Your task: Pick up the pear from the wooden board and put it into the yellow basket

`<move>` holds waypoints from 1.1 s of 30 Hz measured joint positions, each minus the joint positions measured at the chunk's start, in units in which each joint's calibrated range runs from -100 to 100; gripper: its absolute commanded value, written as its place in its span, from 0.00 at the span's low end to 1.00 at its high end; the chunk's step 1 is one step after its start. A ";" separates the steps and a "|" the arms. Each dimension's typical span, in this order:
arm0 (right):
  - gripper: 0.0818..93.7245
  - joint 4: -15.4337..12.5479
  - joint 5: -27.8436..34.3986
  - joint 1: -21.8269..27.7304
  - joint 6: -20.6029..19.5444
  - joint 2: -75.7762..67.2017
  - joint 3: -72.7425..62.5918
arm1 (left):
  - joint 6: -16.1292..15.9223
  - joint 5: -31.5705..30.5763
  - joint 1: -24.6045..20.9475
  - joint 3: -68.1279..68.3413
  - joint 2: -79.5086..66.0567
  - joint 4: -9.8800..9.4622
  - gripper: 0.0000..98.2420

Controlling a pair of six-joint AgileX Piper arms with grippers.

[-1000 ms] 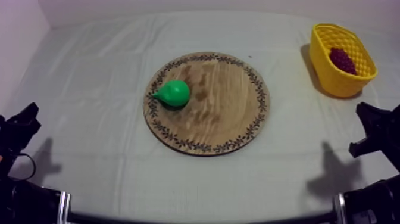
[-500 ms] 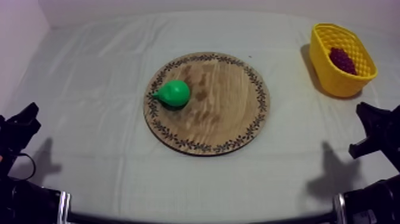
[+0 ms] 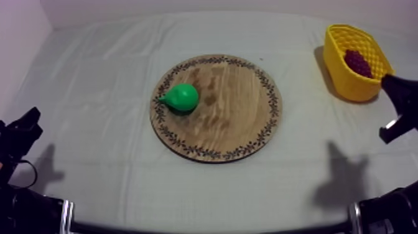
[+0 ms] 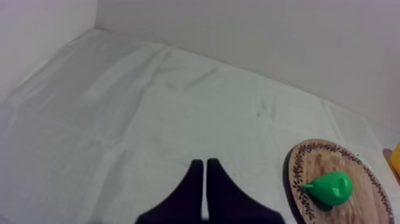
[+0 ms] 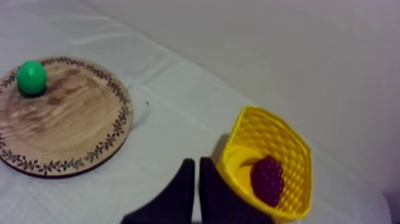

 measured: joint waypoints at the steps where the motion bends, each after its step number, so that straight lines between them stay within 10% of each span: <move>1: 0.01 -0.26 0.00 -0.37 0.57 1.50 -1.95 | 0.00 0.00 0.00 0.00 0.00 0.00 0.00; 11: 0.01 -2.60 10.54 -4.57 6.29 22.07 -25.82 | 0.00 0.00 0.00 0.00 0.00 0.00 0.00; 33: 0.01 6.41 41.95 -19.92 1.97 65.75 -80.14 | 0.00 0.00 0.00 0.00 0.00 0.00 0.00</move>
